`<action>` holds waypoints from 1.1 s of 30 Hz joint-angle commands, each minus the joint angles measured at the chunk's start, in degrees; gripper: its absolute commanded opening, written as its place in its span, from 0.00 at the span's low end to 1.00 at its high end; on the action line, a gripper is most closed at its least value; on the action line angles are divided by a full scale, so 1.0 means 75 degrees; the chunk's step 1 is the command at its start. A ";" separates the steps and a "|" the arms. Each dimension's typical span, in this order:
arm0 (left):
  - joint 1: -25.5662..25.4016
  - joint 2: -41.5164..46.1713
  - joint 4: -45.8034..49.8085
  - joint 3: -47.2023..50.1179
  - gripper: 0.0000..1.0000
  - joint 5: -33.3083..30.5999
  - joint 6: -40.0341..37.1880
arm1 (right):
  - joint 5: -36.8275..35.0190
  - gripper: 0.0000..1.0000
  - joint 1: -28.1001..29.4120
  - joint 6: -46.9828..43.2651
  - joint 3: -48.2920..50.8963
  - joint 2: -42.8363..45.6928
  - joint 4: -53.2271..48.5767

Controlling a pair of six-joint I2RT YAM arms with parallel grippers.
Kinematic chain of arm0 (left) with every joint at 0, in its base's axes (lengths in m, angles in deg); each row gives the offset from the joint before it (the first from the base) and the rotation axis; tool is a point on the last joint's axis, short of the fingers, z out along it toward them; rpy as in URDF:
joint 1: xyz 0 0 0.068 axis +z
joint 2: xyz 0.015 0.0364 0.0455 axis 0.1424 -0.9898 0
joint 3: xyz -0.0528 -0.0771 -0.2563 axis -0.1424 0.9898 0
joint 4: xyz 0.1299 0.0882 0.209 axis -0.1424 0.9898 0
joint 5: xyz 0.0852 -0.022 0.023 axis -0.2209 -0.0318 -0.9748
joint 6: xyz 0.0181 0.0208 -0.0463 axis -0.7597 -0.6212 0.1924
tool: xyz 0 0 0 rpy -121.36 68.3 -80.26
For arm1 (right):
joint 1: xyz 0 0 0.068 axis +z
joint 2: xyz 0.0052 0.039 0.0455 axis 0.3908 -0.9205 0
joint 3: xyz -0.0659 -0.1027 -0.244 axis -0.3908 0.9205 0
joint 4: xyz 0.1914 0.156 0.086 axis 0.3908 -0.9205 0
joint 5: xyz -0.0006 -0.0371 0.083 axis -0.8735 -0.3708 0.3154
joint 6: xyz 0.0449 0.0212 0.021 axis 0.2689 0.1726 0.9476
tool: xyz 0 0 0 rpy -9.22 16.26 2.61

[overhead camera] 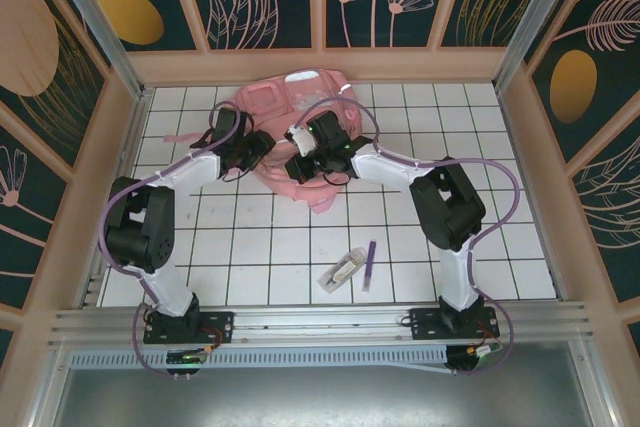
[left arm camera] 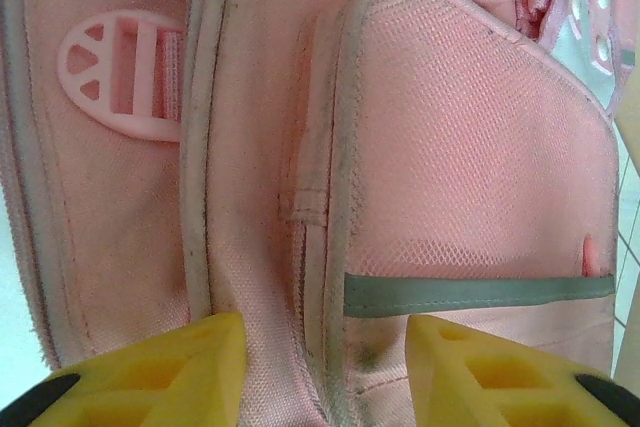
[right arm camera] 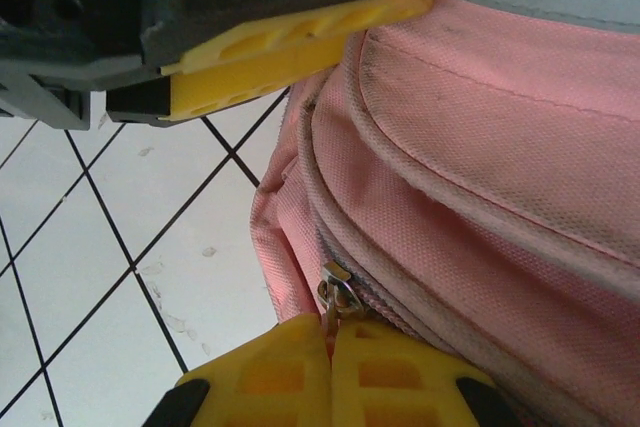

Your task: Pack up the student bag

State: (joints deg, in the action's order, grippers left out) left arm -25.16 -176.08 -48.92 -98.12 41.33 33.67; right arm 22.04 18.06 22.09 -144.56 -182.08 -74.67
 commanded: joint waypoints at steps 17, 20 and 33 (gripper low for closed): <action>-0.0131 0.0282 -0.0477 -0.0016 0.99 0.0495 -0.0208 | 0.0225 0.00 0.0508 -0.0041 -0.0724 0.0357 -0.0046; -0.0127 0.0282 -0.0704 0.0019 0.79 0.0216 -0.0348 | 0.0178 0.00 0.0606 -0.0082 -0.0689 0.0433 0.0008; -0.0105 0.0675 -0.0073 0.0318 0.04 -0.0804 -0.1778 | -0.2629 0.00 0.0059 -0.0012 0.0320 0.0728 -0.1623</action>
State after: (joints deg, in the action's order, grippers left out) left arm -26.12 -173.61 -48.66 -96.13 37.55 26.93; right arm 10.00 21.14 21.44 -145.04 -180.59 -80.60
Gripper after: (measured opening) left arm 0.093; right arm 0.049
